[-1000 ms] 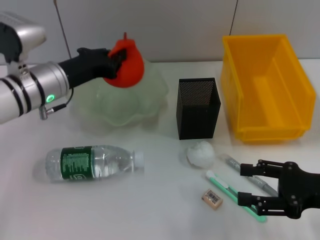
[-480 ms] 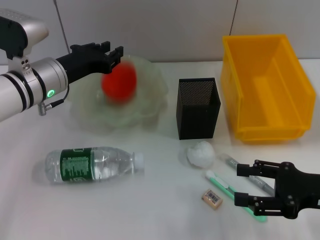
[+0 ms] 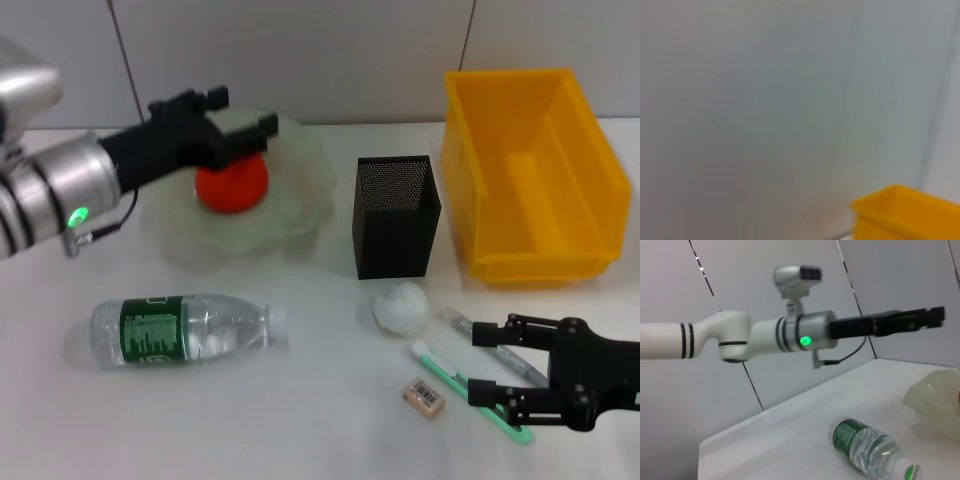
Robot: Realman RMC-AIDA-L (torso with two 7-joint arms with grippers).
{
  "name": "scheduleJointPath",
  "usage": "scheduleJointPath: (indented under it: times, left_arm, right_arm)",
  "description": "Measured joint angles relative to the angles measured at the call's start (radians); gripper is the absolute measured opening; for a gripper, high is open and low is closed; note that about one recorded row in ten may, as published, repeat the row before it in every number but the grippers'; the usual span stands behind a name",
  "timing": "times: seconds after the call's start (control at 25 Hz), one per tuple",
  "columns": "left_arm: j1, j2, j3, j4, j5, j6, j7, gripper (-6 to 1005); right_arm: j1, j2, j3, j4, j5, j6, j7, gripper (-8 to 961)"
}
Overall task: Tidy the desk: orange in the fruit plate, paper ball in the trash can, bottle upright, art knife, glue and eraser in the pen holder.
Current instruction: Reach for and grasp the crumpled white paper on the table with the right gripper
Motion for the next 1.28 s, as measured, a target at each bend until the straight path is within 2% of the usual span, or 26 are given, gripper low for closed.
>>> scheduleJointPath:
  times: [0.04, 0.12, 0.2, 0.24, 0.28, 0.4, 0.44, 0.52, 0.56, 0.6, 0.64, 0.68, 0.76, 0.88, 1.0, 1.08, 1.12, 1.28]
  left_arm:
    - [0.0, 0.0, 0.0, 0.0, 0.0, 0.0, 0.0, 646]
    - [0.076, 0.005, -0.001, 0.055, 0.007, 0.182, 0.005, 802]
    - [0.076, 0.005, -0.001, 0.055, 0.007, 0.182, 0.005, 834]
    - [0.14, 0.013, -0.011, 0.085, 0.004, 0.314, 0.009, 849]
    - [0.177, 0.018, -0.05, 0.079, 0.001, 0.426, 0.037, 865]
    - [0.195, 0.019, -0.091, 0.061, 0.0, 0.508, 0.071, 862]
    - [0.211, 0.022, -0.139, 0.027, 0.006, 0.609, 0.116, 862]
    - [0.226, 0.041, -0.162, -0.004, 0.023, 0.686, 0.129, 860]
    - [0.234, 0.057, -0.164, -0.021, 0.042, 0.733, 0.129, 859]
    - [0.236, 0.063, -0.165, -0.026, 0.048, 0.748, 0.128, 859]
    - [0.239, 0.072, -0.165, -0.035, 0.066, 0.77, 0.128, 859]
    - [0.243, 0.09, -0.166, -0.047, 0.119, 0.823, 0.127, 859]
    - [0.243, 0.094, -0.167, -0.048, 0.144, 0.842, 0.127, 859]
    - [0.243, 0.104, -0.168, -0.048, 0.251, 0.908, 0.132, 859]
    - [0.243, 0.102, -0.168, -0.047, 0.286, 0.914, 0.133, 859]
    - [0.244, 0.099, -0.169, -0.046, 0.304, 0.916, 0.134, 860]
    - [0.244, 0.097, -0.169, -0.047, 0.309, 0.919, 0.134, 860]
    - [0.246, 0.093, -0.169, -0.051, 0.311, 0.931, 0.135, 860]
  right_arm:
    - [0.0, 0.0, 0.0, 0.0, 0.0, 0.0, 0.0, 776]
    - [0.005, 0.0, 0.003, -0.013, 0.0, -0.005, 0.008, 776]
    - [0.014, 0.0, 0.003, -0.032, 0.0, -0.01, 0.026, 776]
    - [0.018, 0.0, 0.002, -0.046, 0.0, -0.01, 0.041, 776]
    - [0.028, 0.0, -0.004, -0.078, 0.0, -0.01, 0.07, 776]
    - [0.04, 0.0, -0.005, -0.119, 0.0, -0.007, 0.114, 776]
    - [0.047, 0.0, -0.006, -0.138, 0.0, -0.008, 0.139, 776]
    - [0.062, 0.0, -0.011, -0.2, 0.0, -0.016, 0.216, 776]
    - [0.067, 0.0, -0.02, -0.231, 0.0, -0.022, 0.254, 776]
    - [0.07, 0.001, -0.037, -0.265, 0.0, -0.027, 0.29, 776]
    - [0.075, 0.001, -0.061, -0.305, 0.001, -0.032, 0.332, 776]
    - [0.083, 0.001, -0.129, -0.385, 0.001, -0.033, 0.419, 776]
    - [0.088, 0.001, -0.161, -0.418, 0.001, -0.03, 0.459, 776]
    - [0.116, 0.002, -0.309, -0.559, -0.015, -0.015, 0.64, 776]
    - [0.133, 0.002, -0.361, -0.605, -0.033, -0.006, 0.711, 776]
    - [0.182, 0.0, -0.432, -0.665, -0.095, 0.018, 0.844, 776]
    - [0.182, 0.0, -0.432, -0.665, -0.095, 0.018, 0.844, 776]
    - [0.265, -0.001, -0.488, -0.67, -0.195, 0.048, 1.003, 777]
